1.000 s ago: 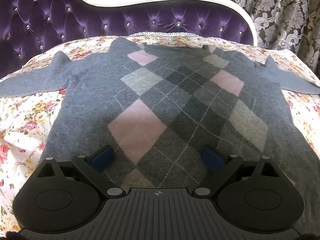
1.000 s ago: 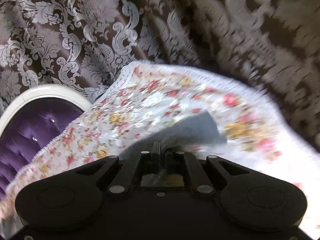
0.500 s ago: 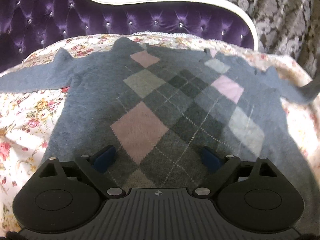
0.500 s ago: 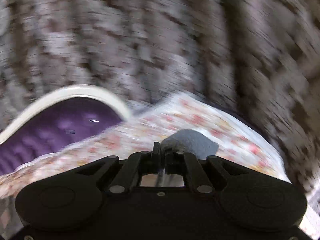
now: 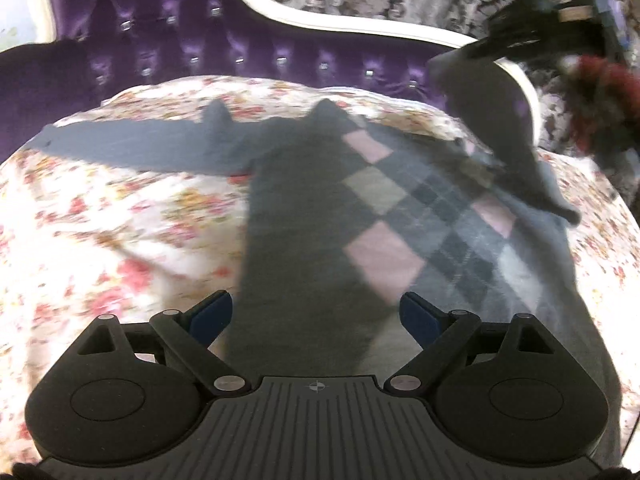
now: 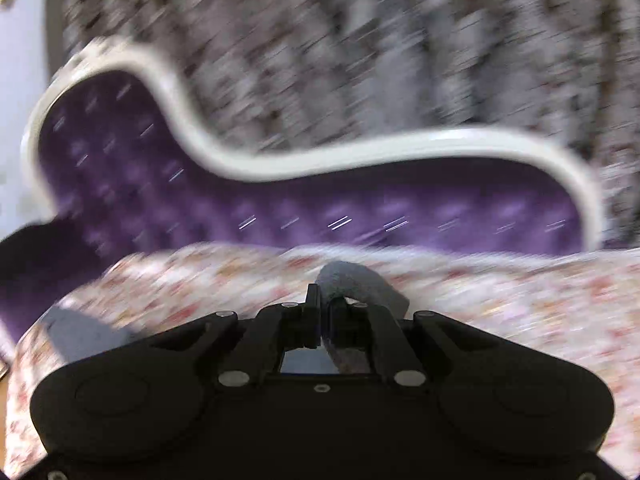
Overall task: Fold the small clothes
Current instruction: 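Lift the sleeve and carry it across the sweater body toward the left tool, then open the right tool to lay the sleeve on the sweater body, then move the left tool down to the other sleeve cuff, then close the left tool on the sleeve cuff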
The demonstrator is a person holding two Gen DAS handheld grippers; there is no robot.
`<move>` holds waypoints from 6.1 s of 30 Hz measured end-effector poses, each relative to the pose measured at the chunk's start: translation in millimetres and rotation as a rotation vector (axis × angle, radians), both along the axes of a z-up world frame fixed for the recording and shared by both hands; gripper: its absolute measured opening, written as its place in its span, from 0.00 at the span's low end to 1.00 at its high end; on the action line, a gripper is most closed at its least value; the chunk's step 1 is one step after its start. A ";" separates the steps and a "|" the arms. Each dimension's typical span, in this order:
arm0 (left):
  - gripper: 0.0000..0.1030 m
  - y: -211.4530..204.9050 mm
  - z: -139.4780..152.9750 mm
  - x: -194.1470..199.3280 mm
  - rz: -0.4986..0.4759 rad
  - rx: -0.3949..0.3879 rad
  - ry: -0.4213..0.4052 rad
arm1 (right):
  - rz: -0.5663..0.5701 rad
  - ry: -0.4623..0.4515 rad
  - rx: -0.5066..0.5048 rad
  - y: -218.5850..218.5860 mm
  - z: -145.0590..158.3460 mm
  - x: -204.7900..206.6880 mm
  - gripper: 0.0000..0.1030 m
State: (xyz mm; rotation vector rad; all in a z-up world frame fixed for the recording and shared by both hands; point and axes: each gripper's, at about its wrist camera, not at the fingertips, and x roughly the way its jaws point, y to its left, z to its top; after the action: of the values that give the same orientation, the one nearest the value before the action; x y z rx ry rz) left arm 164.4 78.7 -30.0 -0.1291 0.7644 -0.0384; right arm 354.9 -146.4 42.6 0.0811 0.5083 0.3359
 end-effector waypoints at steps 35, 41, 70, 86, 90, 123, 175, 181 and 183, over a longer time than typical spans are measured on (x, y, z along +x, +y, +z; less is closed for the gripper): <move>0.88 -22.5 -33.6 31.7 -0.102 0.052 0.033 | -0.365 0.128 0.161 -181.7 -106.7 -55.3 0.61; 0.89 -25.6 -37.2 21.9 -0.111 0.099 -0.007 | -0.330 0.181 0.229 -183.3 -120.2 -43.7 0.52; 0.90 -23.8 -35.5 21.9 -0.113 0.088 -0.006 | -0.371 0.226 0.200 -191.6 -130.4 11.1 0.07; 0.89 -8.9 -16.6 28.2 -0.067 0.017 -0.015 | -0.415 0.029 -0.034 -152.4 -83.4 -42.2 0.66; 0.89 -6.2 -4.6 36.2 -0.057 0.043 -0.054 | -0.355 -0.007 0.016 -126.5 -74.1 -77.6 0.85; 0.89 -76.9 -12.7 142.3 -0.132 0.270 -0.159 | -0.336 0.156 -0.071 -4.0 -145.9 -171.5 0.99; 0.75 297.4 -15.5 156.3 0.582 -0.072 -0.093 | -0.265 0.080 -0.013 25.0 -119.1 -196.1 0.99; 0.75 314.8 -25.9 163.4 0.591 -0.077 -0.090 | -0.177 0.064 -0.075 40.6 -128.3 -197.1 0.99; 0.75 316.2 -26.8 168.3 0.577 -0.055 -0.092 | -0.177 0.114 -0.049 36.9 -133.3 -189.8 0.99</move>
State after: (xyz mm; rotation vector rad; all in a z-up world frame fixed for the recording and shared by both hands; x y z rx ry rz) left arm 332.7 394.9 -56.8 -0.3931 0.6124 0.4793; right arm 165.1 -109.5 -90.8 0.0977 0.6174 0.1467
